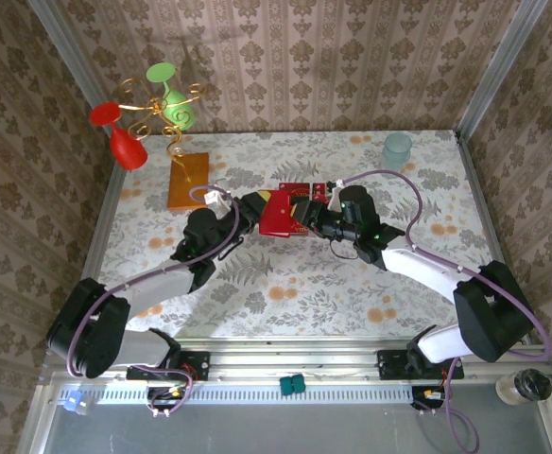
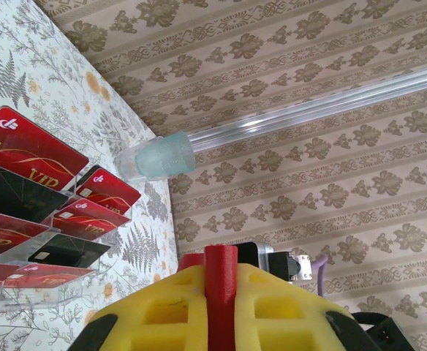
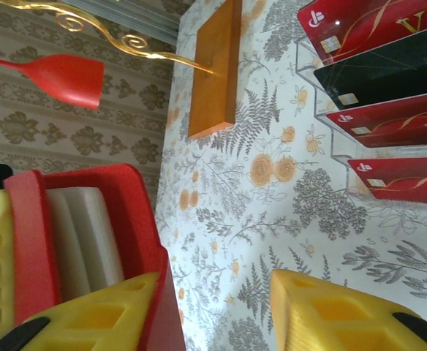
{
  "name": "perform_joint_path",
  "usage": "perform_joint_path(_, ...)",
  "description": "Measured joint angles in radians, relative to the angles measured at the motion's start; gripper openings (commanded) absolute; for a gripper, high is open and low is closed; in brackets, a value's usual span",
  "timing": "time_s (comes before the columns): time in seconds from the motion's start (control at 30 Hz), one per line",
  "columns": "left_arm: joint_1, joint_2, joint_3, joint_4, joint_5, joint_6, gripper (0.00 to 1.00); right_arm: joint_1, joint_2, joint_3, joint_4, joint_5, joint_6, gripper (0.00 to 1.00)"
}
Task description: Put the credit cards into the card holder
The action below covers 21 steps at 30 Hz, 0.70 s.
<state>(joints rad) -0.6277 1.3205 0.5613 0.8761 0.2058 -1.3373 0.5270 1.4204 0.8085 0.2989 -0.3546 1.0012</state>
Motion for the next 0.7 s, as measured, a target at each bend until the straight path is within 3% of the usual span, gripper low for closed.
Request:
perform_joint_path(0.33,0.0,0.03,0.004,0.06,-0.006,-0.026,0.0,-0.021,0.023,-0.019,0.151,-0.095,0.079,0.41)
perform_joint_path(0.57,-0.003,0.037,0.005,0.083,-0.009,-0.036,0.0,-0.027,0.055,-0.036,0.245,-0.14,0.136,0.19)
perform_joint_path(0.63,-0.006,0.04,0.005,0.093,-0.008,-0.041,0.0,-0.029,0.06,-0.047,0.266,-0.147,0.148,0.21)
perform_joint_path(0.7,-0.006,0.042,0.005,0.102,-0.008,-0.047,0.0,-0.029,0.07,-0.053,0.284,-0.154,0.158,0.32)
